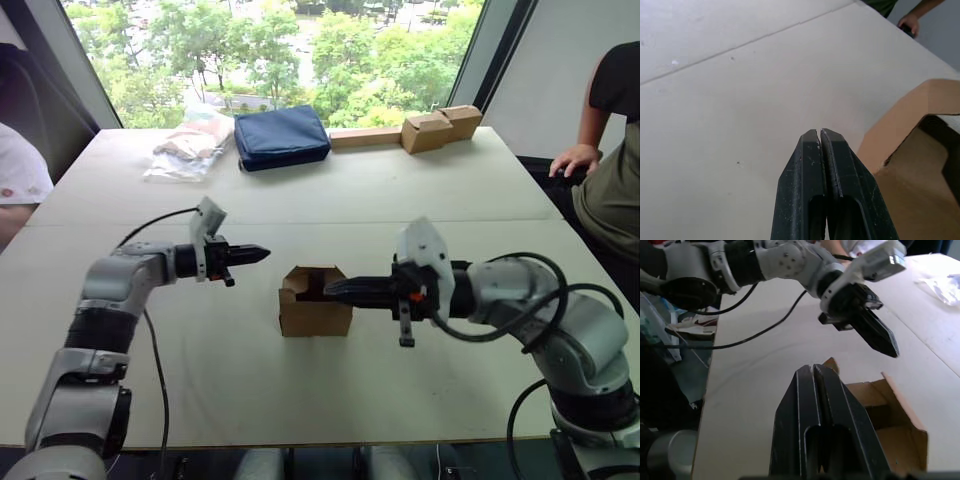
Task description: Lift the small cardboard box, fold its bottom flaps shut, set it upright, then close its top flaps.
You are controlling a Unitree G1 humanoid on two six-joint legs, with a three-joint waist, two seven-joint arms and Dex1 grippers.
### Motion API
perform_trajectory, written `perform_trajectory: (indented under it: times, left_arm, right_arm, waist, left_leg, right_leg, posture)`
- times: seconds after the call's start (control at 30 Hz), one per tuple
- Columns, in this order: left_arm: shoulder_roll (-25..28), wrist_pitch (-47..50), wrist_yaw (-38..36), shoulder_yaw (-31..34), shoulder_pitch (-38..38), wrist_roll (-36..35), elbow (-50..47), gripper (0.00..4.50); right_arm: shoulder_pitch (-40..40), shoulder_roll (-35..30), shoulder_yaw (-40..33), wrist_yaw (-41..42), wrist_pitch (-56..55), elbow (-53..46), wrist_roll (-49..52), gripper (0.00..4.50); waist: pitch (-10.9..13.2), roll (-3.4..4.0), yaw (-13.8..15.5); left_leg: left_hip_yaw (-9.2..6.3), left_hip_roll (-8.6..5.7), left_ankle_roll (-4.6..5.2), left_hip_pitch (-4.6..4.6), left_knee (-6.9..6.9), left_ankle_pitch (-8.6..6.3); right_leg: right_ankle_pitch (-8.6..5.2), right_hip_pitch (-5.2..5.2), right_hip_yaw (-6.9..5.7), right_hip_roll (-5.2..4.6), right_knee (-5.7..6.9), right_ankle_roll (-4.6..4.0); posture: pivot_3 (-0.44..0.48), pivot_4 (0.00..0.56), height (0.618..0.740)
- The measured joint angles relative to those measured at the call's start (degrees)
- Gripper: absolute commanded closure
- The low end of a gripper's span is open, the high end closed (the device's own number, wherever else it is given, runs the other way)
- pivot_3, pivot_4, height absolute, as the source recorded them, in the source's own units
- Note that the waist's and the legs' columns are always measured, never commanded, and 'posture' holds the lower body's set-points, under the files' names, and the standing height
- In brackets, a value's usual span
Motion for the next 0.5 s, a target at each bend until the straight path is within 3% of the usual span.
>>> perform_trajectory:
  times: [0.23, 0.5]
  left_arm:
    - [-4.2, -5.2, -7.3, -2.4, -5.2, 3.8, 11.7, 4.44]
    - [-6.1, -7.5, -14.1, -4.2, -5.9, 6.9, 15.8, 4.44]
  right_arm:
    - [-0.5, -0.3, 10.4, -2.8, -5.6, -0.5, -9.9, 4.50]
    - [-1.3, 0.3, 17.1, -3.7, -10.7, 2.9, -18.0, 4.50]
  waist:
    - [0.0, -0.02, -0.5]
    - [0.0, -0.04, -1.2]
  left_leg:
    - [0.01, 0.00, 0.01, -0.02, 0.01, 0.00]
    - [0.00, 0.00, 0.01, -0.02, 0.02, 0.00]
  right_leg:
    - [0.00, -0.05, 0.00, 0.07, 0.04, 0.01]
    - [0.00, -0.05, -0.01, 0.08, 0.07, 0.02]
  posture:
    - [0.000, 0.150, 0.740]
    - [0.000, 0.150, 0.740]
